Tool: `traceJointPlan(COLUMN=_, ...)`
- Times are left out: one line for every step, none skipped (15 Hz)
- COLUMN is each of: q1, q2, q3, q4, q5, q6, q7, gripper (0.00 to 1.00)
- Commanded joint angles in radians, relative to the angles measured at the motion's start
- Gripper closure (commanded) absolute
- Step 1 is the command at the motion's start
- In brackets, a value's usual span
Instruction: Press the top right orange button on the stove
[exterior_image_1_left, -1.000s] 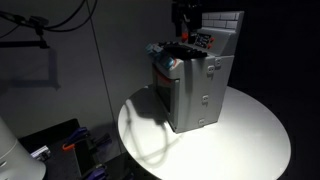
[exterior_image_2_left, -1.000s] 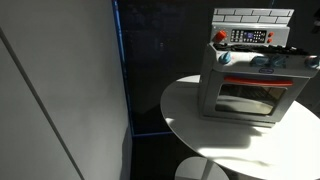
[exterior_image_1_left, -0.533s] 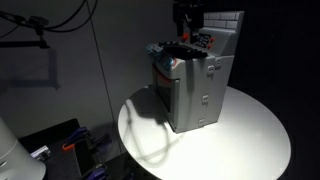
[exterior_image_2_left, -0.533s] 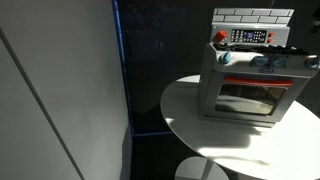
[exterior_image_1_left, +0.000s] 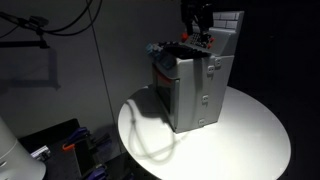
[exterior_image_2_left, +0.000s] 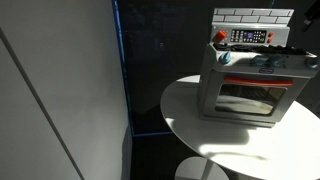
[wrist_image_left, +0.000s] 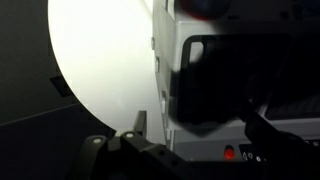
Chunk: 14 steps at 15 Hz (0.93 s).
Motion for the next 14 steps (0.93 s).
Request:
traceJointPlan(q1=-0.014, q2=0.040, q3=0.019, q4=0.043, q5=-0.045, q6=0.035, q7=0.067, gripper=0.00)
traceJointPlan(q1=-0.013, q2=0.049, q3=0.020, q4=0.049, q5=-0.058, q6=0.043, q7=0.085, gripper=0.00)
traceJointPlan(q1=-0.012, q2=0.058, q3=0.021, q4=0.054, q5=-0.072, q6=0.049, q7=0.103, gripper=0.00)
traceJointPlan(q1=-0.011, q2=0.068, q3=0.022, q4=0.061, q5=-0.086, q6=0.051, q7=0.122, gripper=0.00)
traceJointPlan(q1=-0.010, q2=0.081, q3=0.023, q4=0.071, q5=-0.100, q6=0.050, q7=0.141, gripper=0.00)
traceJointPlan(q1=-0.009, q2=0.092, q3=0.024, q4=0.081, q5=-0.114, q6=0.051, q7=0.161, gripper=0.00)
traceJointPlan(q1=-0.007, q2=0.104, q3=0.024, q4=0.089, q5=-0.125, q6=0.055, q7=0.178, gripper=0.00)
traceJointPlan(q1=-0.006, q2=0.115, q3=0.025, q4=0.098, q5=-0.136, q6=0.060, q7=0.194, gripper=0.00)
traceJointPlan(q1=-0.004, q2=0.126, q3=0.025, q4=0.108, q5=-0.149, q6=0.069, q7=0.210, gripper=0.00)
traceJointPlan(q1=-0.002, q2=0.136, q3=0.025, q4=0.116, q5=-0.156, q6=0.079, q7=0.222, gripper=0.00)
traceJointPlan(q1=0.000, q2=0.145, q3=0.024, q4=0.122, q5=-0.165, q6=0.091, q7=0.235, gripper=0.00)
traceJointPlan(q1=0.002, q2=0.154, q3=0.024, q4=0.131, q5=-0.171, q6=0.095, q7=0.245, gripper=0.00)
traceJointPlan(q1=0.004, q2=0.162, q3=0.024, q4=0.138, q5=-0.174, q6=0.101, q7=0.253, gripper=0.00)
traceJointPlan(q1=0.006, q2=0.168, q3=0.023, q4=0.144, q5=-0.176, q6=0.107, q7=0.261, gripper=0.00)
